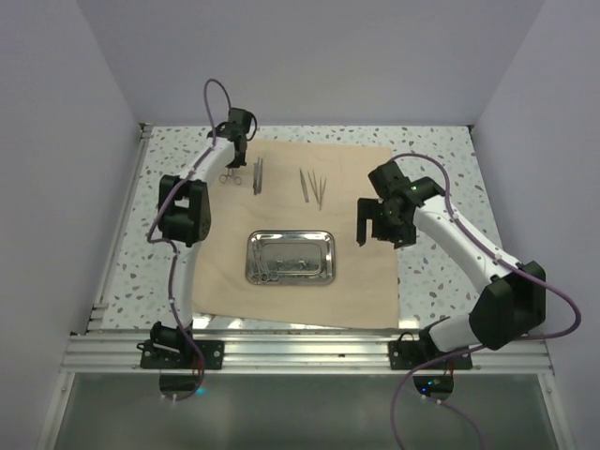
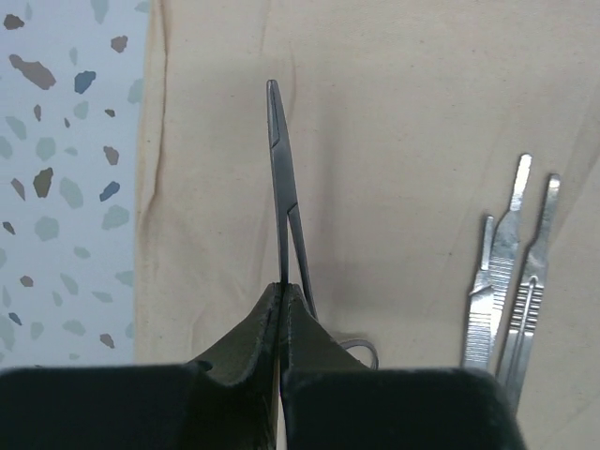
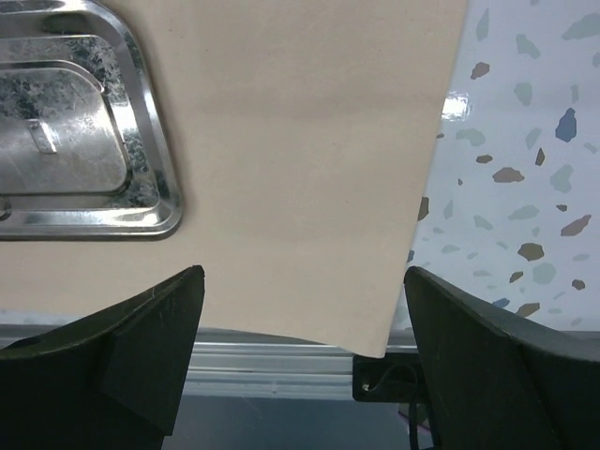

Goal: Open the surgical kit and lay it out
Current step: Place the medical item in the surgical kit, then adjust the medical item in the container.

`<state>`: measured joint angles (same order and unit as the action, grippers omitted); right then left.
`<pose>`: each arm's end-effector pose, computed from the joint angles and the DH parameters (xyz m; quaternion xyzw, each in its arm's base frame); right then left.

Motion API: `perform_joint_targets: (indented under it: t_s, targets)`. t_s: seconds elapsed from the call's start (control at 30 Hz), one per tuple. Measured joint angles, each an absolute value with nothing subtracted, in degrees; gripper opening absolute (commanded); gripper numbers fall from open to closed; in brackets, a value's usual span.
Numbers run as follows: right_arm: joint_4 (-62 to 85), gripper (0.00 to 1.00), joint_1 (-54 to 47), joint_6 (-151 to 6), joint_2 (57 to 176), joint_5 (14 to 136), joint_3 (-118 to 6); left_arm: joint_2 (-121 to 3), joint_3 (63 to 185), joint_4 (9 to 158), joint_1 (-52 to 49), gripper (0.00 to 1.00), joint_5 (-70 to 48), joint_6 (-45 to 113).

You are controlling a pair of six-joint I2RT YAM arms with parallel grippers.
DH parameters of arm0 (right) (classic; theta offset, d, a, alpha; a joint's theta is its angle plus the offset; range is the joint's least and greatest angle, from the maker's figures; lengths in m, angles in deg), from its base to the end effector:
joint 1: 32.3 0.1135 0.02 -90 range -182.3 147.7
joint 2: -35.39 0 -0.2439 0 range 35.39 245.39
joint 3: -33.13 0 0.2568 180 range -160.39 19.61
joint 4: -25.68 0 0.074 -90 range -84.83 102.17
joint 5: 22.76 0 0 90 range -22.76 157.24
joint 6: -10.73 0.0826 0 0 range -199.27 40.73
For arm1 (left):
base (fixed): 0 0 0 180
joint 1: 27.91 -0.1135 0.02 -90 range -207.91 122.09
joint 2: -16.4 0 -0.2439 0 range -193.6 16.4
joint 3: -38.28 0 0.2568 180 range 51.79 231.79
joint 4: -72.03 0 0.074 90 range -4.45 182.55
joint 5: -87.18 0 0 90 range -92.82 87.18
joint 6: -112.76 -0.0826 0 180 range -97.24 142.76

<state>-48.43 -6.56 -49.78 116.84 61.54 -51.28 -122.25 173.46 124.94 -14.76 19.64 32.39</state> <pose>0.2654 0.1188 0.2201 0.0404 0.9845 0.0323 0.1677 0.5356 -0.0927 0.1339 -0.0275 0.9402 0.1267 0.3149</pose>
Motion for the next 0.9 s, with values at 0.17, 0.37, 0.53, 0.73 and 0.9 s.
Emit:
perform_joint_targets:
  t_s: [0.17, 0.37, 0.53, 0.73, 0.9]
  targets:
    - [-48.43, 0.92, -6.56, -49.95, 119.53, 61.32, -53.05, -122.2, 172.83, 124.66, -15.73, 0.59, 21.04, 29.22]
    - [-48.15, 0.91, -6.54, -50.02, 121.54, 62.11, -53.95, -121.57, 169.26, 124.53, -16.05, 0.71, 21.46, 29.26]
    - [-47.53, 0.91, -6.56, -50.04, 121.59, 62.44, -54.1, -113.57, 162.79, 126.89, -15.94, 0.69, 18.96, 31.82]
    - [-45.28, 0.91, -6.54, -50.0, 119.66, 63.29, -52.02, -94.79, 147.76, 128.27, -12.51, 0.65, 15.31, 36.34]
    - [-44.74, 0.91, -6.54, -50.04, 115.45, 63.97, -48.33, -82.31, 135.08, 128.94, -3.86, 0.55, 10.44, 41.92]
